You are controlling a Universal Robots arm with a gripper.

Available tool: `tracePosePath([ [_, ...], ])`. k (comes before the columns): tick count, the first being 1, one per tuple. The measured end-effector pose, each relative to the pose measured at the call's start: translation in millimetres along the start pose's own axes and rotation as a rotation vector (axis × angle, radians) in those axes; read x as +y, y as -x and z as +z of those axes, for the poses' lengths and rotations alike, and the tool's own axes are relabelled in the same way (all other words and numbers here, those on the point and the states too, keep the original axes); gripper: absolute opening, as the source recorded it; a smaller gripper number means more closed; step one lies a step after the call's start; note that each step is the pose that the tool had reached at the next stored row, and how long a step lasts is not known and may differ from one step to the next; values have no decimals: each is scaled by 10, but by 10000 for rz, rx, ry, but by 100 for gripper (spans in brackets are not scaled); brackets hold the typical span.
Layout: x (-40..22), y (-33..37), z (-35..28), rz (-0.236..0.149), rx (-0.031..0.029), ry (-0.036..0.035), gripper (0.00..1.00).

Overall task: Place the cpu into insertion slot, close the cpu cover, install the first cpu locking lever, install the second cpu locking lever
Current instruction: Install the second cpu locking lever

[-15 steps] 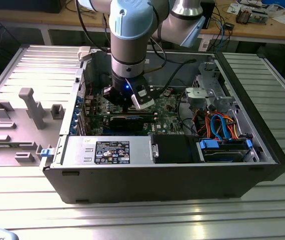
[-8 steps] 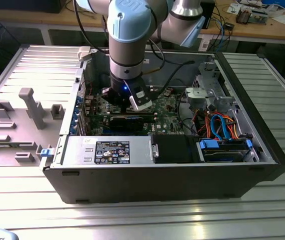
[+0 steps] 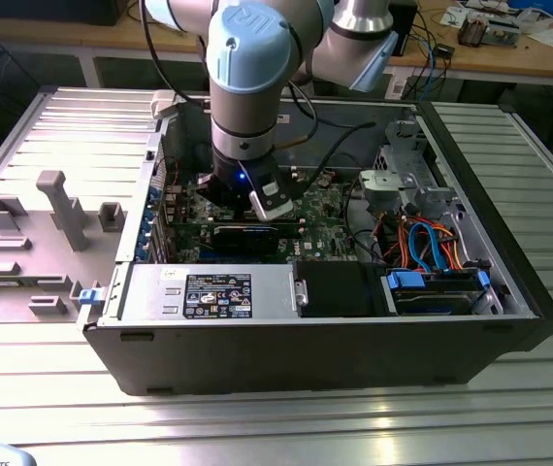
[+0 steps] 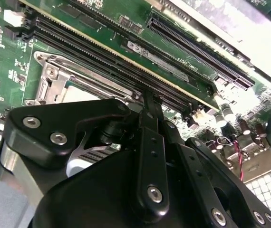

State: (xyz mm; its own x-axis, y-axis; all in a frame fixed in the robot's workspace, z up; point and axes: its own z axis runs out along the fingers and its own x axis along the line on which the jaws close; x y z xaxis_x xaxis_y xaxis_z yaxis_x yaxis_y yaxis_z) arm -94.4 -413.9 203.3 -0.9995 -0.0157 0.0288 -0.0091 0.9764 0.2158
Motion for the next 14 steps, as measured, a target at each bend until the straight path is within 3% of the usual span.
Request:
tracePosePath([
  [4, -4, -10, 22, -5, -3, 195, 11],
  [6, -9, -15, 41, -11, -4, 388, 11],
  [7, -10, -16, 52, -13, -7, 450, 11],
  [10, -11, -21, 55, -14, -5, 448, 11],
  [12, -12, -30, 54, -9, -3, 356, 11],
  [14, -11, -38, 53, -9, -4, 324, 11],
])
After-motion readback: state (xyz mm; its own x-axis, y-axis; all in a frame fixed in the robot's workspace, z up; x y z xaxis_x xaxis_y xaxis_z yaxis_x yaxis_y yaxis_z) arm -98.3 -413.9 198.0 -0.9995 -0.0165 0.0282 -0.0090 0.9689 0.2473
